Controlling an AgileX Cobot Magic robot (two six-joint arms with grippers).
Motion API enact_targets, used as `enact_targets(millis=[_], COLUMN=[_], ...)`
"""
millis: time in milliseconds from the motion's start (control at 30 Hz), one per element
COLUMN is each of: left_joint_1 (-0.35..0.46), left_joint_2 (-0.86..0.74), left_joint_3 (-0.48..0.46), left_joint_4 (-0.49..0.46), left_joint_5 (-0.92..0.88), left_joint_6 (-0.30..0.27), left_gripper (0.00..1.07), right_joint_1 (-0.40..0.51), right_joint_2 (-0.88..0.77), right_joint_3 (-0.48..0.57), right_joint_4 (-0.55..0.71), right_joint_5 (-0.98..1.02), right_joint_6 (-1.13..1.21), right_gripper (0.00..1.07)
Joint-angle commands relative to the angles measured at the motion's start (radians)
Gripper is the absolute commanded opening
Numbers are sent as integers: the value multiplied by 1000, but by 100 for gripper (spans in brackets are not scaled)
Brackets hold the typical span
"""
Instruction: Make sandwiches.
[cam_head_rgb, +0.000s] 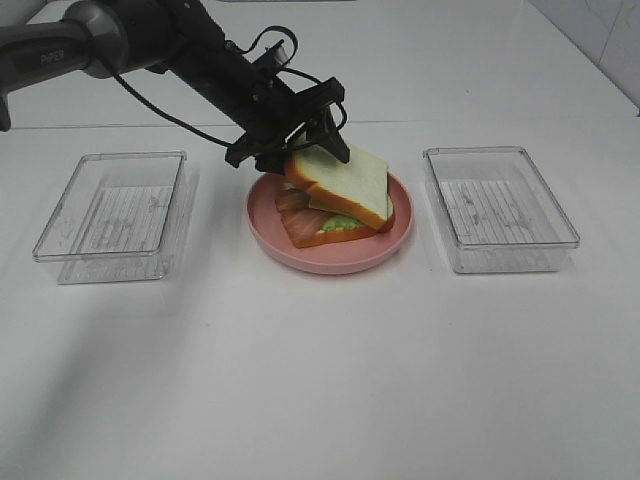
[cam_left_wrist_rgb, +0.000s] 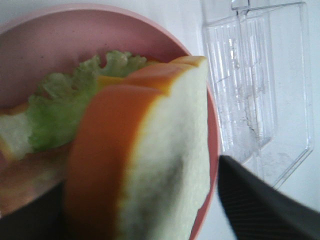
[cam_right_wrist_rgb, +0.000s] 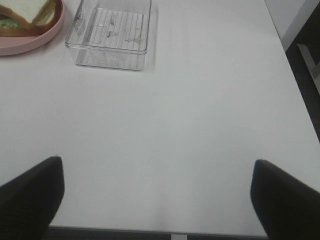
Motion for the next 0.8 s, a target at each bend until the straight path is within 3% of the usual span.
enact_targets(millis=[33,167,200,300,400,667,767,800], left_joint_1=[-7,-9,-12,-20,-25,-25,-25,-25], left_joint_2=[2,2,2,2,1,-71,-130,-182], left_joint_3=[-65,-111,-143,-195,-257,-260,-207,-141], left_joint_4=[62,152,221,322,386,416,442,470], left_joint_5=[74,123,161,233,322,319,319,319], left_joint_6=[-28,-89,-130,-171,-179,-174,-159,-145], left_gripper=[102,102,102,102,102,102,102,102], right_joint_1=[-5,-5,-5,-5,-5,-5,-5,-5], right_joint_2=[-35,-35,-35,-35,-35,-35,-35,-35], right_joint_3=[2,2,2,2,2,2,2,2], right_joint_4=[2,2,2,2,2,2,2,2], right_joint_5=[-3,-3,-3,-3,-3,-3,-3,-3], right_joint_6=[-9,-9,-9,-9,-9,-9,-9,-9], right_gripper=[99,99,99,99,99,99,99,99])
